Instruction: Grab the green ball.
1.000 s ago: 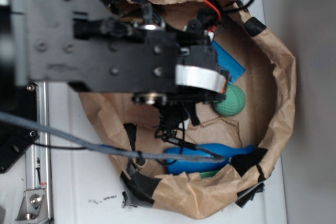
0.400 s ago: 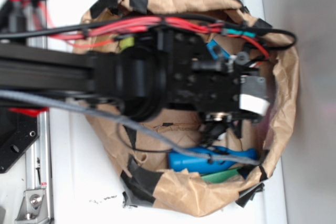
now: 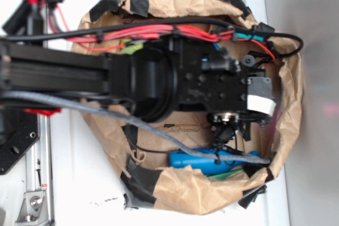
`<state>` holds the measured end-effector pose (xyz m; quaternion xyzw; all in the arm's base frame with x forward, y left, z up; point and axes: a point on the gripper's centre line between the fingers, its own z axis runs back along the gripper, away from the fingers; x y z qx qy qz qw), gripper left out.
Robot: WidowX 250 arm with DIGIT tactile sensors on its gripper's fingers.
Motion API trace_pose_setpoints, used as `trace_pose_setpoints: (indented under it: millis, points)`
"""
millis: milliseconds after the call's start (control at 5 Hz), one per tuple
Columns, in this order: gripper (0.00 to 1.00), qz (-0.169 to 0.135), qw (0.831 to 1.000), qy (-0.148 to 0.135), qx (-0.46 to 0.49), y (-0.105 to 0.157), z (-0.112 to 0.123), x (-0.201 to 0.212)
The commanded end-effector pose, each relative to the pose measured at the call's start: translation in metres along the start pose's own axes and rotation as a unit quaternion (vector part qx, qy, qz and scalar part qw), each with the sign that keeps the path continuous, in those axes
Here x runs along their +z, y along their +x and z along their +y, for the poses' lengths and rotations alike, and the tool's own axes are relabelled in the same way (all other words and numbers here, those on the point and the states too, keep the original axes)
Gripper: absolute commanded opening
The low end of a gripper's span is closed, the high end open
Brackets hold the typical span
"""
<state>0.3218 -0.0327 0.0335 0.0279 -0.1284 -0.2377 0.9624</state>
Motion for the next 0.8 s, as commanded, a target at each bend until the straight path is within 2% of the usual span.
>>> trace_pose_setpoints:
  millis: [0,200,400,600]
  points:
    - [0.0,0.071,0.995,0.059,0.039,-0.013,-0.004,0.12]
    - [0.0,0.099,0.98,0.05,0.164,-0.027,0.0,0.175]
    - [0.0,0.11,0.957,0.024,0.266,-0.028,0.006,0.207]
    - [0.0,0.12,0.947,0.037,0.295,-0.032,0.007,0.203]
